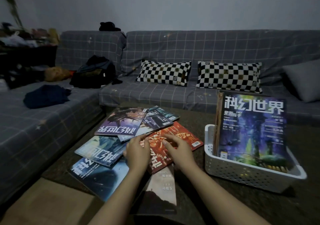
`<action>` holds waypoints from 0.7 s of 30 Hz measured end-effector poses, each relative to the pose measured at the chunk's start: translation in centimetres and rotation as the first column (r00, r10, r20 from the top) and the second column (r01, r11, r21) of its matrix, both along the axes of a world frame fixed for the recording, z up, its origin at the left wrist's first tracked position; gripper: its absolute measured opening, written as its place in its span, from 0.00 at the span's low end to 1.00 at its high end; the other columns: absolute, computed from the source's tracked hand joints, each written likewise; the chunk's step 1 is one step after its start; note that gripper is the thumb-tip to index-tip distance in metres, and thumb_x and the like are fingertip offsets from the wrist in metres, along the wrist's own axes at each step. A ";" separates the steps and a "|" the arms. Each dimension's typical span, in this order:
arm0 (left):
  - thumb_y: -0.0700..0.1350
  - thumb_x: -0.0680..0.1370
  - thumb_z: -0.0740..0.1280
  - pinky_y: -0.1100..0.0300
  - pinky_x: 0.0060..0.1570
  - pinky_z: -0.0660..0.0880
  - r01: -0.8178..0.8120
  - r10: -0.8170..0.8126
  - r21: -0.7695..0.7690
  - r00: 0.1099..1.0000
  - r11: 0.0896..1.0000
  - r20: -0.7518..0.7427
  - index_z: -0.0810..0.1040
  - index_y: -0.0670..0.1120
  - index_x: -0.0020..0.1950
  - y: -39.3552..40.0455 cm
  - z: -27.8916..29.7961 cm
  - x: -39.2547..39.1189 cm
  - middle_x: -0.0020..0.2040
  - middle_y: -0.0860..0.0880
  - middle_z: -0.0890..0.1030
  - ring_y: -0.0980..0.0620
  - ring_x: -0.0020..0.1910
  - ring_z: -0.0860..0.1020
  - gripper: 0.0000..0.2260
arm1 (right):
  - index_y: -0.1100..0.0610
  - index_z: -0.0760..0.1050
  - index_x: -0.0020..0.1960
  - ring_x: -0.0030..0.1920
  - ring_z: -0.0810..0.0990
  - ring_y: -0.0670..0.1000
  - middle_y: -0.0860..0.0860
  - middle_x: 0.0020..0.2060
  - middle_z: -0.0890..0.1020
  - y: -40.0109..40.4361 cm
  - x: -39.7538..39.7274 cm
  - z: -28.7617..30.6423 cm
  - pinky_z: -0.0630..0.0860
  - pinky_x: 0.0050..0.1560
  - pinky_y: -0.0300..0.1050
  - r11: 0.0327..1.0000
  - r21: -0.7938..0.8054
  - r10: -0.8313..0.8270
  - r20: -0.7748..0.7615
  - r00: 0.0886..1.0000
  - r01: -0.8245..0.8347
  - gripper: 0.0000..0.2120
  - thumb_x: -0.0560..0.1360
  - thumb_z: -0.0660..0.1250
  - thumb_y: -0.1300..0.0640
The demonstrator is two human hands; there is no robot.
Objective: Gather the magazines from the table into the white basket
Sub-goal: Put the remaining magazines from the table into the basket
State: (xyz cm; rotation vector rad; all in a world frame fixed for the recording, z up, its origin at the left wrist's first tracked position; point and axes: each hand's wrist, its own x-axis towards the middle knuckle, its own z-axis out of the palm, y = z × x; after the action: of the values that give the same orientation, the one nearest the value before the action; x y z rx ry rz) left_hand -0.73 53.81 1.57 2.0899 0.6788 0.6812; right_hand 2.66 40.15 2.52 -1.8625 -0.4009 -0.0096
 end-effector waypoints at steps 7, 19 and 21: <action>0.51 0.78 0.63 0.46 0.74 0.51 -0.019 0.034 0.169 0.996 0.985 -0.087 0.74 0.46 0.66 4.8 -3.2 3.2 0.71 0.46 0.71 0.48 0.72 0.64 0.17 | 0.52 0.74 0.64 0.53 0.77 0.41 0.45 0.60 0.76 3.9 2.4 -2.9 0.78 0.52 0.40 0.998 0.032 0.057 -0.170 0.984 -0.052 0.16 0.76 0.65 0.54; 0.54 0.77 0.65 0.50 0.56 0.72 0.017 0.075 0.406 0.975 0.914 -0.209 0.80 0.44 0.59 8.0 -3.6 7.3 0.57 0.44 0.81 0.42 0.56 0.76 0.17 | 0.44 0.73 0.63 0.42 0.76 0.35 0.36 0.46 0.74 5.0 4.8 -4.7 0.71 0.30 0.26 0.996 0.037 0.084 -0.283 0.955 -0.077 0.15 0.76 0.63 0.48; 0.53 0.77 0.65 0.54 0.45 0.73 0.081 0.039 0.446 0.967 0.892 -0.253 0.81 0.43 0.54 8.3 -2.9 7.1 0.51 0.43 0.83 0.42 0.51 0.79 0.15 | 0.44 0.74 0.62 0.40 0.76 0.35 0.34 0.44 0.74 4.9 4.8 -4.5 0.71 0.28 0.25 0.996 0.055 0.089 -0.305 0.948 -0.076 0.14 0.76 0.63 0.48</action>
State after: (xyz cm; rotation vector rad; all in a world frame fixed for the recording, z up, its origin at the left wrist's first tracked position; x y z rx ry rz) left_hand 6.34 62.08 -1.31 2.6497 0.6829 0.6030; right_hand 7.48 45.10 -2.00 -1.7677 -0.2592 0.3230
